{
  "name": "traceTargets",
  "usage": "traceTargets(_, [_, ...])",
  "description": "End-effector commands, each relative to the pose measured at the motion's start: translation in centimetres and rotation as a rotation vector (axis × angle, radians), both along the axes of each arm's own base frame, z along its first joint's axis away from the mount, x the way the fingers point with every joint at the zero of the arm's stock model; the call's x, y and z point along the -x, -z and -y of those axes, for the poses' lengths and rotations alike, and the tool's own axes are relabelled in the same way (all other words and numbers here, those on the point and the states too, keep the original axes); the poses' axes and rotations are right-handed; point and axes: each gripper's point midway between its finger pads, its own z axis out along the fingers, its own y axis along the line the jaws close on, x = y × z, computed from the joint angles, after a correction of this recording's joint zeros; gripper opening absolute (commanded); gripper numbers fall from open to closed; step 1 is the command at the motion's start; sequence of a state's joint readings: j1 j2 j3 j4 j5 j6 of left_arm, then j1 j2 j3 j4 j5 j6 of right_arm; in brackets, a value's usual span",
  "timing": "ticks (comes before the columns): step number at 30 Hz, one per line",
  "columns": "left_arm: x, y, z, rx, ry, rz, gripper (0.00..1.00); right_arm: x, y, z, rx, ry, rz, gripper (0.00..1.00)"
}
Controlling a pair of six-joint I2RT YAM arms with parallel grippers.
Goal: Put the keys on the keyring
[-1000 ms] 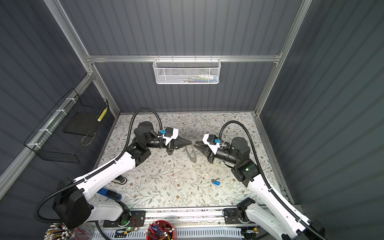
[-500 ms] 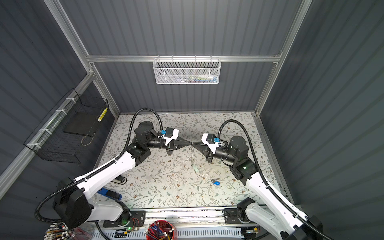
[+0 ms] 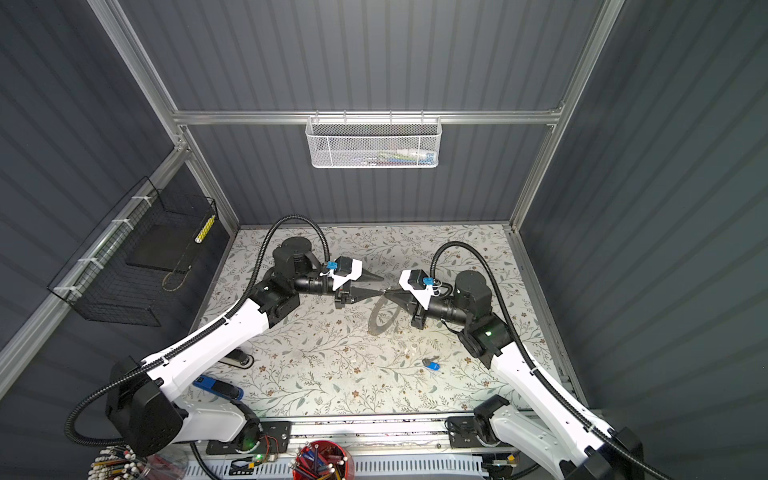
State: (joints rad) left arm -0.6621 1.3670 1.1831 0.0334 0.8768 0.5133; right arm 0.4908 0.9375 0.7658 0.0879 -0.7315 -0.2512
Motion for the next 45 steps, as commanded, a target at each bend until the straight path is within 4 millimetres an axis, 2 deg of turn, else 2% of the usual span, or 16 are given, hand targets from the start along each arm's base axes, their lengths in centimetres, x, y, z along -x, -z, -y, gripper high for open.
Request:
traceTargets(1, [0.0, 1.0, -1.3, -0.136, -0.049, 0.109, 0.39, 0.4, -0.7, 0.5, 0.053, 0.004, 0.03, 0.0])
traceTargets(8, [0.7, 2.4, -1.8, -0.27, -0.021, 0.177, 0.38, 0.3, -0.1, 0.5, 0.098, 0.002, 0.008, 0.0])
traceTargets(17, [2.1, 4.6, -0.1, -0.395, 0.014, 0.234, 0.36, 0.3, 0.0, 0.2, 0.1, -0.018, -0.011, 0.0])
traceTargets(19, [2.0, 3.6, 0.3, -0.389, 0.007, 0.26, 0.34, 0.4, 0.1, 0.2, 0.103, -0.021, -0.014, 0.0])
traceTargets(25, [1.4, 3.7, 0.4, -0.4, -0.018, 0.26, 0.29, 0.6, 0.2, 0.2, 0.106, -0.027, -0.01, 0.0])
traceTargets(40, [0.7, 2.7, 0.3, -0.388, -0.076, 0.268, 0.32, 0.5, 0.9, 0.4, 0.13, -0.022, -0.007, 0.0])
traceTargets(45, [0.8, 3.0, 0.4, -0.393, -0.065, 0.259, 0.27, 0.5, 0.8, 0.4, 0.129, -0.022, 0.0, 0.0])
